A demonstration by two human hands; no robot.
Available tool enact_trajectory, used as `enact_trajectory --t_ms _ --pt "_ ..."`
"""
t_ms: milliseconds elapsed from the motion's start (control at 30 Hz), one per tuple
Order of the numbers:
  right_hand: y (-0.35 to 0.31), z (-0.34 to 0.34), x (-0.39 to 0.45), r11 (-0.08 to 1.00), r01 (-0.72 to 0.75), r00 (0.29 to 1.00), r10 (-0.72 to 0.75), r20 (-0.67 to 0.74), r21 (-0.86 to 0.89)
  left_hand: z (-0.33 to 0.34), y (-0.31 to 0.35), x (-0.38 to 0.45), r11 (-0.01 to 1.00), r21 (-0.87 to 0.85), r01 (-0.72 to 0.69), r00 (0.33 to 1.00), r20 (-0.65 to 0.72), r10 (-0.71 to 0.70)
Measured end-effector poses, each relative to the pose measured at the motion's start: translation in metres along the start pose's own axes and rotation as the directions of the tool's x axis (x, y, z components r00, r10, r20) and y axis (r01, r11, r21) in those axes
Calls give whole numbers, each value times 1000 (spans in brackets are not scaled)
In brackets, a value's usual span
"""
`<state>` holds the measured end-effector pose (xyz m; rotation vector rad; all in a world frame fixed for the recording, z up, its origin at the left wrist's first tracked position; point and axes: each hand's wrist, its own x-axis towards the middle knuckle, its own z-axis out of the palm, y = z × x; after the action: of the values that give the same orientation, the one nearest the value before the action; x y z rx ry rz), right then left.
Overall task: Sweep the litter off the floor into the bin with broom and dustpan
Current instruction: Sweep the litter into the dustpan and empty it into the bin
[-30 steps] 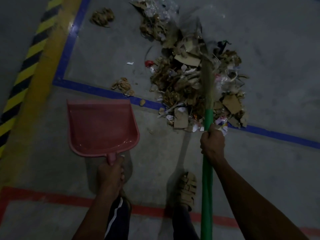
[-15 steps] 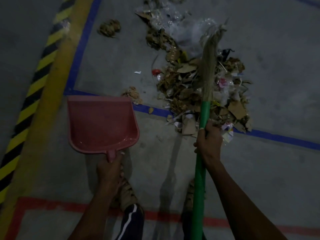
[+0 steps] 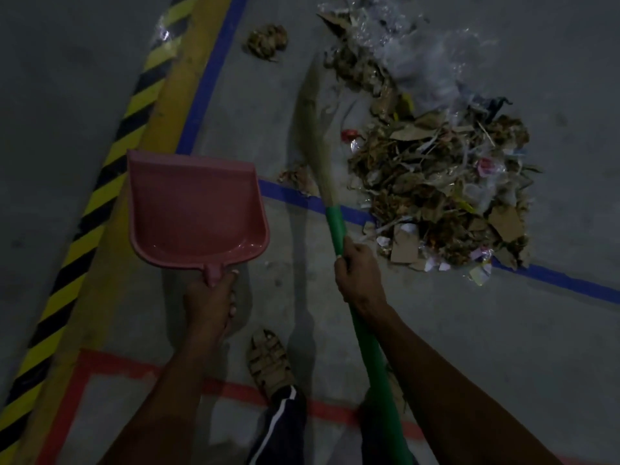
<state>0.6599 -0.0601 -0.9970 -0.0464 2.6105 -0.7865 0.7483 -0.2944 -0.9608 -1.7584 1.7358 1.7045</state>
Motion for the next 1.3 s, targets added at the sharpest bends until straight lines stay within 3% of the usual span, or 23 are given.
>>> enact_trajectory --t_ms 133,200,400,500,600,800,933,1133,1300 --pt "16 6 -11 990 25 976 6 216 -141 5 -29 -11 999 23 42 999 -10 -42" --pt "32 2 -17 982 -15 967 63 247 -191 9 -39 -19 998 23 64 998 -4 -63" --pt "80 -37 -27 939 -174 974 209 92 -296 28 -46 -39 996 52 68 998 7 -69" --pt "98 -63 -37 940 -152 987 161 4 -304 41 -43 -46 996 66 66 998 -2 -66" --pt "119 -81 -49 951 -70 997 76 9 -301 55 -39 -52 996 66 60 998 5 -61" --pt "165 -89 -74 952 97 977 -35 212 -291 81 -36 -68 998 46 38 998 49 -40" --pt "193 -86 -85 934 77 941 49 336 -350 93 -41 -76 997 81 9 998 64 -14" --pt "210 -94 -97 928 -84 976 150 158 -362 107 -52 -91 992 123 2 997 72 -11" --pt "204 -98 -114 952 -20 986 69 151 -305 113 -56 -97 991 132 -6 997 72 -3"
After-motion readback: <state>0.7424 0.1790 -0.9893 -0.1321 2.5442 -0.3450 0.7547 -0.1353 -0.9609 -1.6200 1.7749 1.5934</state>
